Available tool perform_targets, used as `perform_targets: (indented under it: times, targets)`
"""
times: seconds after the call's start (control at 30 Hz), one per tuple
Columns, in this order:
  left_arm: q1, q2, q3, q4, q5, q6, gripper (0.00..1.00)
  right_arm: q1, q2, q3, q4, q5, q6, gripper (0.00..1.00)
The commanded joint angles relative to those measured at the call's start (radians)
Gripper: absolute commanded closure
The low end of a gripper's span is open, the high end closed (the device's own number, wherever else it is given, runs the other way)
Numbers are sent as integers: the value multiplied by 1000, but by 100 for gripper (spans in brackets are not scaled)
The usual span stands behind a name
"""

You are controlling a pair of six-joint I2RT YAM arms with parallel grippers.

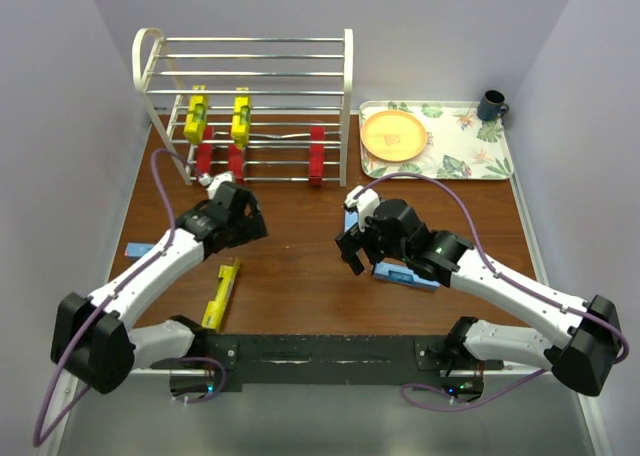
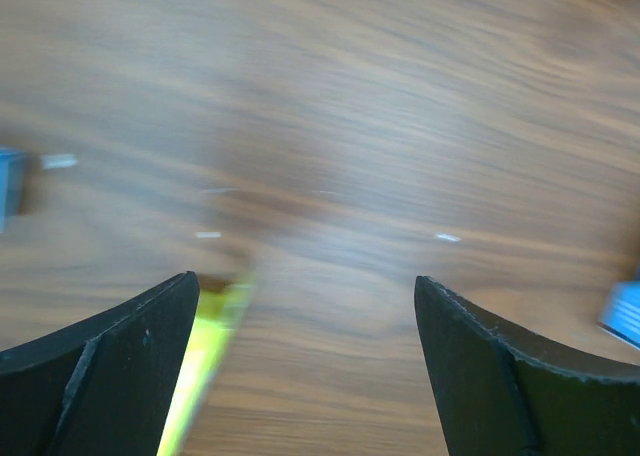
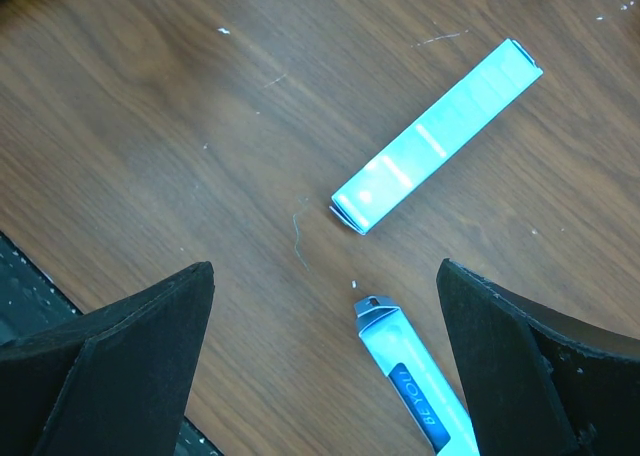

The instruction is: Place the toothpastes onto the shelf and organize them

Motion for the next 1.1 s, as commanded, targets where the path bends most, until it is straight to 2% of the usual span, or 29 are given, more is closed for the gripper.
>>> perform_targets:
  times: [0.0,0.07,0.23,0.5,0.67,0.8,0.93,1.07]
  targets:
    - [80,-86,-59,-78,-21,96,5,1,7,28,-11,-26,4,1]
    - [101,-96,-82,-85,-25,101,4,2,13,32,-11,-29,4,1]
    - [176,-51,-134,-64,65,116,4,1,19,41,-14,-37,2,1]
    - [186,63,-162,-18,197,171,4,2,8,28,-14,-27,2,1]
    - [157,106,-142,-2,261,224,14,1,8,28,-12,-17,2,1]
    - [89,151,-123,-12,235,222,30,2,14,32,-9,-15,1,1]
    - [-32,229,-85,-6,188,219,41,-1,16,35,-11,-1,-2,1]
    - [-153,281,-4,80,198,279,53,1,7,29,-9,16,1,2]
